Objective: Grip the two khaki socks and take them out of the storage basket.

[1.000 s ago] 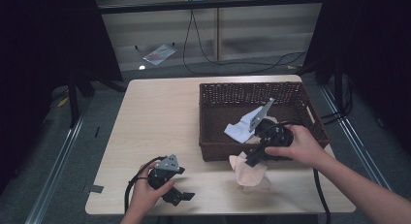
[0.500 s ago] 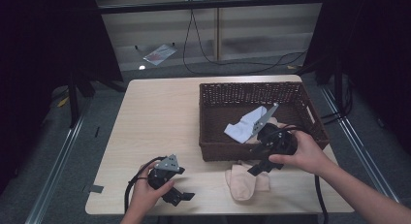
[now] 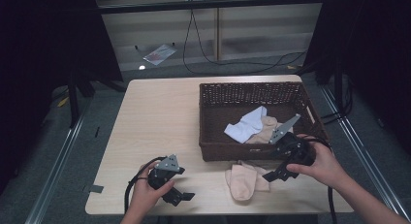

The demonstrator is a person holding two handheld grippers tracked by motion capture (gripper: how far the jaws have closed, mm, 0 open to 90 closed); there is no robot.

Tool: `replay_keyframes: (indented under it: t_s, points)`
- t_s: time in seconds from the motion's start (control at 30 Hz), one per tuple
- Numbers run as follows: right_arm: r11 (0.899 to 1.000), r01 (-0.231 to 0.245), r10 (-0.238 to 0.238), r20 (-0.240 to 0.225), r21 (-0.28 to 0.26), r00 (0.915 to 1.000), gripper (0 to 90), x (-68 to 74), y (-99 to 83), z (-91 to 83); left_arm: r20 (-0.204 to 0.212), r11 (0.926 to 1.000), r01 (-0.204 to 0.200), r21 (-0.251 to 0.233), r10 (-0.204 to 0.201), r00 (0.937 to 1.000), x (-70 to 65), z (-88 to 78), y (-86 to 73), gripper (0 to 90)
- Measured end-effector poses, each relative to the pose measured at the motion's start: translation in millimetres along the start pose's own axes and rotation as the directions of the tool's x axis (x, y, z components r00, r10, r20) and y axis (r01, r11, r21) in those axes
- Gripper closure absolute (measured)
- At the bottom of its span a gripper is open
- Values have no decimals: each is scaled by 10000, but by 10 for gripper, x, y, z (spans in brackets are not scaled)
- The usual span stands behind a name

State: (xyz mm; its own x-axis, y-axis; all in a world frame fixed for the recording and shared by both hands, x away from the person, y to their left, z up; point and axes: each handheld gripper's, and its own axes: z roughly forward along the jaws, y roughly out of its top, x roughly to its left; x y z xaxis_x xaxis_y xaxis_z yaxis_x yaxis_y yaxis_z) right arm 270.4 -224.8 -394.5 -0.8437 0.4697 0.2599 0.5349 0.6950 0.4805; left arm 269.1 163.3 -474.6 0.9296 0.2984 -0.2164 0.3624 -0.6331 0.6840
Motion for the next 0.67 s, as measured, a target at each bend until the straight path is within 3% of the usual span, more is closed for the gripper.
replay_keyframes:
  t_s: [0.47, 0.67]
  points:
    - [9987, -284, 303, 448, -420, 9985, 77, -40, -452, 150, 23, 9999, -70, 113, 70, 10000, 1, 11, 3, 31]
    - [9958, -471, 523, 656, -782, 9965, 69, -26, -539, 214, 67, 9999, -72, 145, 71, 10000, -1, 23, 10, 31]
